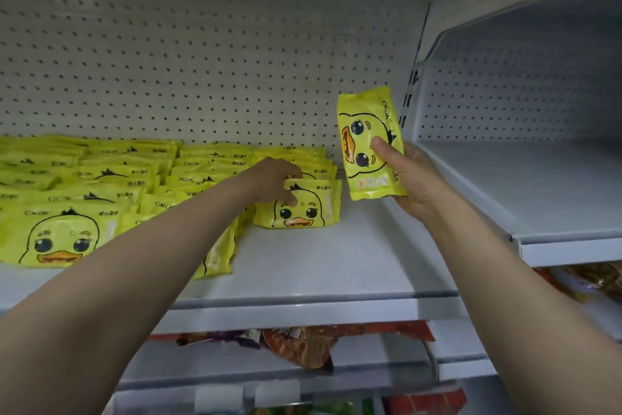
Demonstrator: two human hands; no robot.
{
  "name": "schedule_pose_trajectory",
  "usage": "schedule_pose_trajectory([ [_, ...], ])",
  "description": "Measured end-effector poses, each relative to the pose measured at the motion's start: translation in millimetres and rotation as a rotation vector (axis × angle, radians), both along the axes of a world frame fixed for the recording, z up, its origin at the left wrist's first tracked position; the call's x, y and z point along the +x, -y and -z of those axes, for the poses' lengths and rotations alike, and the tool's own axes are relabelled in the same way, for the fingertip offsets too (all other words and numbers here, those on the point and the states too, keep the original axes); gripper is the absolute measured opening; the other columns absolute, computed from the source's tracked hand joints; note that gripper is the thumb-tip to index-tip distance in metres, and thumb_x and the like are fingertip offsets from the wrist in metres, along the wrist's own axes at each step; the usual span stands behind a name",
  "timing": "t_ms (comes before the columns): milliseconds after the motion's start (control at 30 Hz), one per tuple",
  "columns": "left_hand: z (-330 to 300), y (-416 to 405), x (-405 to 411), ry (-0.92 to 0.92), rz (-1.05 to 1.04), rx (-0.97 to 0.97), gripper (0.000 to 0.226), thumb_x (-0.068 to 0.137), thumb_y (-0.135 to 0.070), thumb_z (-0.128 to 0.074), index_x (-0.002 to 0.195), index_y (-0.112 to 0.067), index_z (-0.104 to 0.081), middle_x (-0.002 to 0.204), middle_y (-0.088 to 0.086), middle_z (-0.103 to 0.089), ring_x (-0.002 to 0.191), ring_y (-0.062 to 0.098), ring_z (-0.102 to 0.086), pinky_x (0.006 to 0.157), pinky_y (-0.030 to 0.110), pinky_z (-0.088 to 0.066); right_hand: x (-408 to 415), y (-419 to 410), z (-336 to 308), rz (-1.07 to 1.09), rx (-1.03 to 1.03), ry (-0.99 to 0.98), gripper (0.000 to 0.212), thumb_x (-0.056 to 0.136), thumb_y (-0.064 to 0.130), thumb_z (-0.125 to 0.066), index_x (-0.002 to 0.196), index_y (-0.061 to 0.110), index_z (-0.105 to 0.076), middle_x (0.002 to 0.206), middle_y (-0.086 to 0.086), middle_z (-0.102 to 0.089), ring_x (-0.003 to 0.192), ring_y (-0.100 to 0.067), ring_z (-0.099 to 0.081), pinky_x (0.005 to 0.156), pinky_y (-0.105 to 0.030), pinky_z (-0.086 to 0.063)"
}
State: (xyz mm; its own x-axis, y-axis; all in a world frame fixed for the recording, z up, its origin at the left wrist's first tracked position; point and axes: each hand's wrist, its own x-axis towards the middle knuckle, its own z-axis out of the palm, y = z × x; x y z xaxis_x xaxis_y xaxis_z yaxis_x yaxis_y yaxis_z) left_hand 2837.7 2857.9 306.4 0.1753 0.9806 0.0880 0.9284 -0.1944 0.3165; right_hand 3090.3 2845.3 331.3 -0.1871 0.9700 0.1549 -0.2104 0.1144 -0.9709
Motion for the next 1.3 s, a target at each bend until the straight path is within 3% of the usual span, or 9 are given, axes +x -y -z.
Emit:
schedule_pose_trajectory([
  [233, 0, -20, -10, 0.017, 0.063, 0.014, 0.051, 0.076, -0.027, -0.079, 0.123, -0.019, -0.062, 0.123, 0.001, -0.061, 0.117, 0.022, -0.053, 0.095, 0.034, -0.044, -1, -14, 2, 0.002, 0.016, 0.017, 0.019, 0.09, 0.024, -0.067, 0.107, 0.015, -0.07, 0.105, -0.01, -0.075, 0.089, -0.024, -0.073, 0.071, -0.038, -0.059],
  [433, 0, -28, -13, 0.016, 0.107, 0.024, 0.046, 0.074, -0.028, -0.08, 0.116, -0.021, -0.062, 0.108, -0.005, -0.062, 0.106, 0.018, -0.056, 0.087, 0.031, -0.044, -1, -18, 3, 0.014, 0.015, 0.026, 0.018, 0.091, 0.022, -0.066, 0.106, 0.014, -0.069, 0.102, -0.009, -0.075, 0.087, -0.024, -0.073, 0.072, -0.039, -0.06],
  [567, 6, -29, -15, 0.031, 0.098, 0.051, 0.051, 0.073, -0.028, -0.081, 0.119, -0.023, -0.058, 0.115, -0.004, -0.06, 0.108, 0.018, -0.055, 0.084, 0.029, -0.043, -2, -19, 6, 0.014, 0.025, 0.059, 0.024, 0.088, 0.022, -0.07, 0.11, 0.012, -0.069, 0.106, -0.012, -0.074, 0.089, -0.026, -0.072, 0.073, -0.04, -0.06],
  [667, 12, -26, -16, 0.059, 0.044, 0.083, 0.057, 0.072, -0.031, -0.081, 0.122, -0.027, -0.053, 0.123, -0.001, -0.058, 0.111, 0.02, -0.054, 0.091, 0.037, -0.048, -2, -20, 9, 0.015, 0.043, 0.124, 0.026, 0.085, 0.02, -0.073, 0.11, 0.012, -0.069, 0.106, -0.013, -0.074, 0.087, -0.026, -0.072, 0.069, -0.038, -0.059],
  [833, 14, -16, -17, 0.06, -0.028, 0.152, 0.059, 0.077, -0.032, -0.076, 0.128, -0.023, -0.049, 0.124, 0.003, -0.055, 0.114, 0.021, -0.051, 0.094, 0.04, -0.046, -1, -26, 5, 0.003, 0.141, 0.407, 0.028, 0.082, 0.021, -0.079, 0.107, 0.013, -0.071, 0.099, -0.006, -0.076, 0.086, -0.023, -0.074, 0.072, -0.036, -0.059],
  [1000, 2, 11, -39, 0.026, -0.169, 0.181, 0.048, 0.094, -0.038, -0.055, 0.139, -0.023, -0.042, 0.139, 0.006, -0.05, 0.129, 0.026, -0.042, 0.101, 0.041, -0.04, -9, -36, -13, -0.026, 0.311, 0.777, 0.023, 0.075, 0.025, -0.085, 0.095, 0.022, -0.073, 0.088, 0.002, -0.076, 0.082, -0.016, -0.073, 0.074, -0.031, -0.059],
  [1133, 10, 43, -50, -0.071, -0.226, 0.112, 0.053, 0.097, -0.046, -0.043, 0.145, -0.024, -0.036, 0.144, 0.005, -0.047, 0.131, 0.027, -0.042, 0.102, 0.044, -0.041, -31, -43, -9, -0.145, 0.379, 1.026, 0.029, 0.07, 0.031, -0.087, 0.095, 0.027, -0.073, 0.092, 0.006, -0.074, 0.088, -0.012, -0.07, 0.082, -0.031, -0.054],
  [1300, 23, 64, -48, -0.159, -0.249, 0.081, 0.054, 0.097, -0.052, -0.035, 0.142, -0.022, -0.041, 0.143, 0.008, -0.045, 0.135, 0.029, -0.035, 0.109, 0.041, -0.032, -57, -46, 17, -0.268, 0.41, 1.162, 0.04, 0.069, 0.039, -0.088, 0.103, 0.026, -0.071, 0.092, 0.015, -0.068, 0.084, -0.001, -0.057, 0.075, -0.021, -0.043],
])
